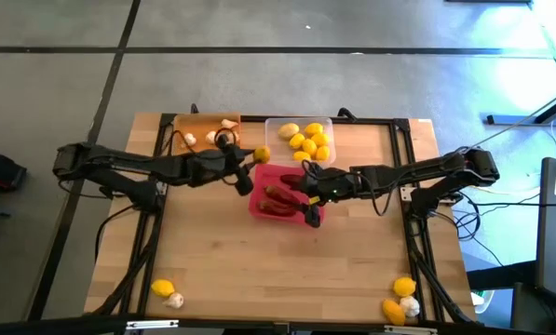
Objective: Sort produce into baskets
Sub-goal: Put the yellow lemon in the transparent bin
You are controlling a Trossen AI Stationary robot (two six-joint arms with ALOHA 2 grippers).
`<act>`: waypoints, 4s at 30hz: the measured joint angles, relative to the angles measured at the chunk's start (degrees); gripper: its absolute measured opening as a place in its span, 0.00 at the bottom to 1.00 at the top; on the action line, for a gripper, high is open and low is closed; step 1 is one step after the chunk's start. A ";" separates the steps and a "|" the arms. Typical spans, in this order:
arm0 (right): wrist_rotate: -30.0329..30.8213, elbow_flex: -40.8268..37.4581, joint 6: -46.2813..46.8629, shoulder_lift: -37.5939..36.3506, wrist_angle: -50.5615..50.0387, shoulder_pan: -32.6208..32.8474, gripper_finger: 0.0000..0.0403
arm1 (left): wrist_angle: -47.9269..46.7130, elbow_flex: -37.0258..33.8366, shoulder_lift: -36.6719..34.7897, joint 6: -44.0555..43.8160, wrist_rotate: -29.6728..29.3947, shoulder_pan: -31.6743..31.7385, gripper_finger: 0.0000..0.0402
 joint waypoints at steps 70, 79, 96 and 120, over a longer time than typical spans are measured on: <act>7.72 -0.04 -6.81 3.83 5.49 7.33 0.67 | -8.92 18.89 30.96 -0.56 14.65 18.27 0.53; 7.72 -0.07 -6.10 3.83 5.26 7.33 0.67 | -20.97 20.61 16.42 2.10 14.68 13.29 0.51; 7.72 -0.11 -6.13 3.83 4.93 7.26 0.67 | -43.69 20.70 0.96 -1.42 21.71 -9.13 0.51; 8.17 -0.11 -12.26 3.83 4.54 7.22 0.67 | -49.95 20.68 3.77 -38.75 22.62 -40.37 0.51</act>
